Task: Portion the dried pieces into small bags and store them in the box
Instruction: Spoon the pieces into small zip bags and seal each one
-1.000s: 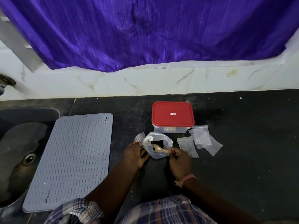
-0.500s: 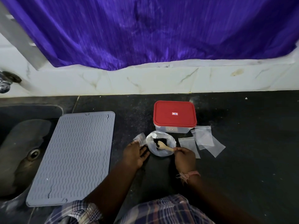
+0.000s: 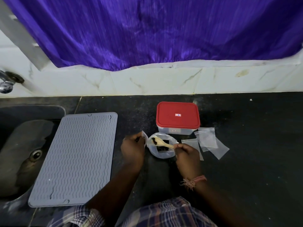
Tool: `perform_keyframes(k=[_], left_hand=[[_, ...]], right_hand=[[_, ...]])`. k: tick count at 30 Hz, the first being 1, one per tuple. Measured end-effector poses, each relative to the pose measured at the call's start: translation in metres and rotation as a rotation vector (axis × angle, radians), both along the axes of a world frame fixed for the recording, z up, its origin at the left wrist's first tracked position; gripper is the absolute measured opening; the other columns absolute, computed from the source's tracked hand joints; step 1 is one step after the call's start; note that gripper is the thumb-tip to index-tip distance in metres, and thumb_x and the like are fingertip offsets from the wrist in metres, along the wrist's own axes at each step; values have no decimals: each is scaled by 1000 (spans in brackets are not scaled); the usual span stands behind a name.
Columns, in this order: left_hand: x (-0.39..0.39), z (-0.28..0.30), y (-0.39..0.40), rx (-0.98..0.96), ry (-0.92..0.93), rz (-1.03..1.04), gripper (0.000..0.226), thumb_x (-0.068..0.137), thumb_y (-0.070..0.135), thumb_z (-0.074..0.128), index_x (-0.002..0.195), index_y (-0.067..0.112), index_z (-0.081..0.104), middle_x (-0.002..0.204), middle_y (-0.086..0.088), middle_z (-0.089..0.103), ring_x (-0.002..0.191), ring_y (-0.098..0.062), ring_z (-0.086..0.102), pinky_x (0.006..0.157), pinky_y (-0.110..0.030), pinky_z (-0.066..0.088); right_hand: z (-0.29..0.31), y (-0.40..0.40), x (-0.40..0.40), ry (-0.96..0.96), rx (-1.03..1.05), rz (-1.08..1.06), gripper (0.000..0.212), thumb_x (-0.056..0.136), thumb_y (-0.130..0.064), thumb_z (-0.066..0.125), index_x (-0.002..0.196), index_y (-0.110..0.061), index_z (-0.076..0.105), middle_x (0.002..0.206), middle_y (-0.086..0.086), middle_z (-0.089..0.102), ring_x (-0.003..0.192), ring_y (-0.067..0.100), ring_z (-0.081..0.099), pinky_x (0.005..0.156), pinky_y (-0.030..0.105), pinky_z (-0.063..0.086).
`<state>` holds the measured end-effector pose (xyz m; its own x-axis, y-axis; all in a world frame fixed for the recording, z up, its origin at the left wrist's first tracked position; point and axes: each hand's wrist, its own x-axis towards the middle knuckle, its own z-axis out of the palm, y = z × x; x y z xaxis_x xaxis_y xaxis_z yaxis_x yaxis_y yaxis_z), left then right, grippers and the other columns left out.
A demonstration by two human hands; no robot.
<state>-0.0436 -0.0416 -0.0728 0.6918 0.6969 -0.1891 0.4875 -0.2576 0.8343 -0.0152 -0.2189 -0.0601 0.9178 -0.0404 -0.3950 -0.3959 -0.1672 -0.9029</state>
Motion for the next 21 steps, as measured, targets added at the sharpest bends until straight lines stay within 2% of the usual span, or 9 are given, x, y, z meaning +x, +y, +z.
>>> perform_keyframes(k=[4,8,9,12,14,16,19,21], left_hand=[[1,9,-11,72,-44,-28,19,97,31,67,97,19,82,83,2,77,76,-11,71,72,-30,57],[1,12,-14,28,-53,-93,21,92,12,66,107,17,80,90,3,76,79,-1,69,62,-6,46],[1,12,-15,15,-60,-109,22,91,9,65,105,17,80,88,3,76,77,-1,69,60,-6,45],[0,15,-18,-56,-97,-145,23,92,8,63,93,20,82,77,5,76,70,-4,71,60,-15,49],[-1,17,-19,-117,-120,-134,26,94,9,62,92,25,83,78,8,79,73,-4,73,65,-22,55],[-1,16,-18,-167,-107,-87,29,93,9,61,95,26,83,82,9,80,78,-7,75,72,-27,59],[-2,12,-13,-221,-80,-36,27,90,14,59,97,25,83,82,5,80,79,-14,76,77,-38,62],[-2,10,-11,-242,-57,-5,25,91,16,60,97,24,83,79,3,79,76,-15,75,74,-36,60]], right_hand=[[19,12,3,-115,-89,70,18,90,-11,62,82,-18,77,74,-6,71,75,10,64,69,24,47],[23,19,1,-272,-296,120,16,90,-12,62,91,-18,76,86,-4,74,83,11,67,81,33,55],[22,20,0,-349,-350,138,15,90,-12,62,91,-18,76,87,-3,74,83,13,68,80,34,56],[18,19,-1,-647,-548,332,16,89,-16,57,95,-17,73,89,1,71,82,17,66,72,37,55],[14,18,-2,-777,-690,567,26,89,-19,51,107,-16,70,96,3,68,85,21,65,72,39,55],[10,17,-1,-881,-818,705,34,88,-20,49,116,-17,68,99,4,66,86,26,64,73,42,53],[5,10,-3,-983,-786,641,38,86,-18,47,117,-16,70,92,5,64,79,26,61,68,39,53],[7,7,-6,-955,-657,534,37,88,-12,50,118,-15,71,94,4,64,84,21,60,73,31,51]])
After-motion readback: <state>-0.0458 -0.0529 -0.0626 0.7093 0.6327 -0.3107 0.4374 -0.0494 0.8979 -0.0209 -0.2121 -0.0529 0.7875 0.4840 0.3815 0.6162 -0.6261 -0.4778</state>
